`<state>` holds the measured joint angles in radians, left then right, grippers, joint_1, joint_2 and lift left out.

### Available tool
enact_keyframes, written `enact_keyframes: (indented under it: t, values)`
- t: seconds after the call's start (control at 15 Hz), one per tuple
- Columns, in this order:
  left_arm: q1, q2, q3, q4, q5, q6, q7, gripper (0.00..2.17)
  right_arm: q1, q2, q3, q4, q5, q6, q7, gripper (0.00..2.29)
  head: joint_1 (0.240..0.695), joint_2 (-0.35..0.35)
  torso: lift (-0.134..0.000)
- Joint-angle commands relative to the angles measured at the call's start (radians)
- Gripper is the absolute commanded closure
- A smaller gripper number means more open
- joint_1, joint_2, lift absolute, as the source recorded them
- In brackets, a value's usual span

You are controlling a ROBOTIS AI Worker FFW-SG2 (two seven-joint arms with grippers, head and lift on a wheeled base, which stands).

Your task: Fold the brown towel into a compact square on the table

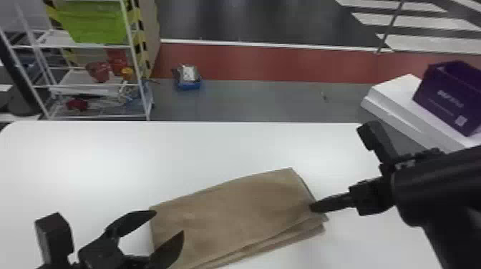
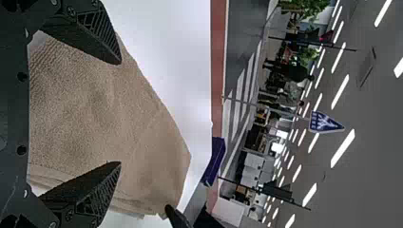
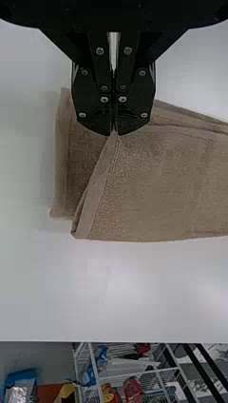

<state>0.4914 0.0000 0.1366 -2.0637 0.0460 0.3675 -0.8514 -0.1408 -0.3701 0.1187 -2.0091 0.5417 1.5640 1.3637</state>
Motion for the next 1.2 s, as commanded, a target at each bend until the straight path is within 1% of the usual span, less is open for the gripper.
enact_keyframes:
  t: [0.0, 0.07, 0.13, 0.2, 0.27, 0.53, 0.67, 0.73, 0.8, 1.13]
  values:
    - [-0.010, -0.003, -0.006, 0.011, 0.000, 0.000, 0.000, 0.14, 0.053, -0.036, -0.053, -0.002, 0.004, 0.008, 0.003, 1.10, 0.695, -0.143, -0.124]
    - [-0.011, -0.003, -0.009, 0.014, 0.000, 0.000, 0.000, 0.14, 0.063, -0.036, -0.071, 0.001, 0.007, 0.008, 0.003, 0.96, 0.695, -0.165, -0.124]
    - [-0.013, -0.003, -0.012, 0.014, 0.000, 0.000, 0.000, 0.14, 0.064, -0.029, -0.091, 0.006, 0.004, 0.008, 0.003, 0.65, 0.695, -0.181, -0.124]
    - [-0.013, -0.003, -0.014, 0.014, 0.000, 0.000, 0.000, 0.14, 0.064, -0.016, -0.109, 0.004, -0.006, 0.008, 0.003, 0.25, 0.695, -0.198, -0.124]
    - [-0.013, -0.003, -0.014, 0.014, -0.002, 0.003, 0.000, 0.14, 0.063, -0.012, -0.119, 0.001, -0.009, 0.008, 0.003, 0.12, 0.695, -0.217, -0.124]
    - [-0.013, -0.003, -0.009, 0.014, 0.000, 0.003, 0.002, 0.14, 0.066, -0.004, -0.188, -0.031, -0.060, 0.008, 0.003, 0.11, 0.695, -0.220, -0.124]
    - [-0.013, -0.003, -0.012, 0.014, -0.002, 0.003, 0.000, 0.14, 0.066, -0.001, -0.220, -0.031, -0.063, 0.008, 0.003, 0.11, 0.695, -0.222, -0.124]
    - [-0.016, -0.003, -0.012, 0.016, -0.002, 0.003, 0.002, 0.14, 0.064, -0.001, -0.232, -0.031, -0.083, 0.008, 0.003, 0.11, 0.695, -0.225, -0.124]
    - [-0.020, -0.003, -0.014, 0.019, -0.002, 0.006, 0.002, 0.14, 0.066, -0.003, -0.243, -0.030, -0.086, 0.008, 0.003, 0.11, 0.695, -0.230, -0.124]
    - [-0.028, -0.003, -0.025, 0.019, -0.003, 0.009, 0.000, 0.14, 0.067, 0.002, -0.249, -0.022, -0.097, 0.008, 0.003, 0.11, 0.695, -0.243, -0.124]
